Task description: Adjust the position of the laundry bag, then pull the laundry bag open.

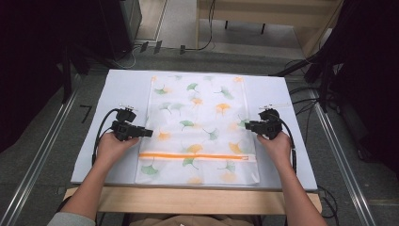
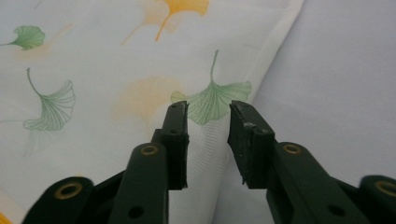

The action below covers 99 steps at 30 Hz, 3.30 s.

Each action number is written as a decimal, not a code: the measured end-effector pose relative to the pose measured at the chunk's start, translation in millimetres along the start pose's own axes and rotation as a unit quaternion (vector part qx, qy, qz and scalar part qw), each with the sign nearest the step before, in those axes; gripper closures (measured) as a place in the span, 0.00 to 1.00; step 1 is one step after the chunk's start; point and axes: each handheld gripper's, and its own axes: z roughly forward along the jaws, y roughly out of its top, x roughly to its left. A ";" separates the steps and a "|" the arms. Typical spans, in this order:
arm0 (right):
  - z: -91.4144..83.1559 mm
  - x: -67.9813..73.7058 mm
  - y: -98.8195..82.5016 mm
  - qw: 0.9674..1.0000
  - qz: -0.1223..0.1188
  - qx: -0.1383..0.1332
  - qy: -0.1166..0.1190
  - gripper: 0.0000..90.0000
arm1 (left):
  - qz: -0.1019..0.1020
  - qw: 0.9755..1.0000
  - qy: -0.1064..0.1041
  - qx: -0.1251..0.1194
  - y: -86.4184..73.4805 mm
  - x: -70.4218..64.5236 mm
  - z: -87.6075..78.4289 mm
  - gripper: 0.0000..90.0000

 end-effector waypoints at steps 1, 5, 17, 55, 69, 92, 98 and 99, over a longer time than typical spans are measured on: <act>-2.3 0.7 0.8 1.000 -0.005 -0.004 -0.003 0.74 | 0.004 1.000 0.003 -0.009 -1.2 -0.6 -5.2 0.62; -10.7 4.8 2.8 1.000 -0.007 -0.022 -0.003 0.69 | 0.008 1.000 0.001 -0.022 -3.5 -3.4 -12.7 0.51; -26.9 7.5 -2.6 1.000 -0.009 -0.018 0.003 0.64 | 0.030 0.999 -0.001 -0.040 -4.6 -15.1 -19.7 0.41; -66.6 27.6 -42.9 1.000 -0.019 -0.001 0.021 0.59 | 0.095 0.994 -0.045 -0.041 8.8 -72.3 -7.4 0.41; -78.0 29.5 -68.3 1.000 -0.004 0.017 0.012 0.62 | 0.135 0.986 -0.085 -0.037 20.7 -102.4 11.5 0.43; -48.6 26.8 -84.5 0.997 -0.010 0.067 0.022 0.64 | 0.152 0.983 -0.100 -0.039 24.2 -120.7 20.4 0.57; -44.6 34.5 -82.3 0.997 -0.036 0.073 0.017 0.68 | 0.139 0.984 -0.104 -0.043 24.5 -117.6 19.1 0.63; -44.5 35.1 -81.9 0.996 -0.040 0.074 0.013 0.70 | 0.141 0.984 -0.102 -0.043 24.4 -118.1 19.5 0.63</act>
